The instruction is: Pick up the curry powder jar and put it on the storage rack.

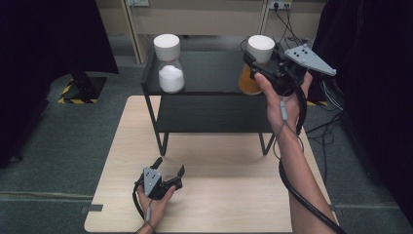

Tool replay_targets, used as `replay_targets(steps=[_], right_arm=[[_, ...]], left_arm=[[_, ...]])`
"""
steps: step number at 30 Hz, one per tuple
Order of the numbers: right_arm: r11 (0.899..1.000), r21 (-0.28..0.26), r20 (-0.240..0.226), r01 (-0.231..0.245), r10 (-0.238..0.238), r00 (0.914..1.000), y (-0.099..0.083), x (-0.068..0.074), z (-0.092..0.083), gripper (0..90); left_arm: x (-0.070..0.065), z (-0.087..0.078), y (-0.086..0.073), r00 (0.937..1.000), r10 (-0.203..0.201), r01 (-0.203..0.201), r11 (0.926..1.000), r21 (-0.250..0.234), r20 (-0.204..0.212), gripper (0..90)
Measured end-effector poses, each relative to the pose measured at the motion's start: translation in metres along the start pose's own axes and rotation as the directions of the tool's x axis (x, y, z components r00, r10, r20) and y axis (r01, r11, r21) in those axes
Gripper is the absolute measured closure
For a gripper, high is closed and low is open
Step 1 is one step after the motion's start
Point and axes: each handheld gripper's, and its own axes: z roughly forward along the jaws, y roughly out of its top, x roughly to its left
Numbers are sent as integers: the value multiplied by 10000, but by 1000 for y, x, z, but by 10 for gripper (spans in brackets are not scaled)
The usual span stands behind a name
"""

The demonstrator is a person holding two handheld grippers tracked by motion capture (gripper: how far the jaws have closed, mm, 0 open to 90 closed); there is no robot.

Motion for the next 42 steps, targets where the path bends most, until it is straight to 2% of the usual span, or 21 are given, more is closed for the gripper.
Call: replay_targets(steps=[14, 34, 38, 42], right_arm=[[9999, 117, 393, -98, 94, 9992, -4, -3, 17, 346], [9998, -6, 387, -181, 181, 9991, -9, -2, 22, 336], [9996, 28, 445, -274, 272, 9986, -9, 0, 22, 214], [9991, -134, 289, -411, 415, 9987, -11, -1, 20, 60]], left_arm=[[0, 0, 0, 10000, 21, -22, 10000, 23, 18, 89], [0, 1, 1, 10000, 20, -20, 10000, 42, 6, 89], [0, 1, 1, 10000, 26, -26, 10000, 42, 9, 89], [0, 0, 1, 10000, 15, -15, 10000, 38, 14, 89]])
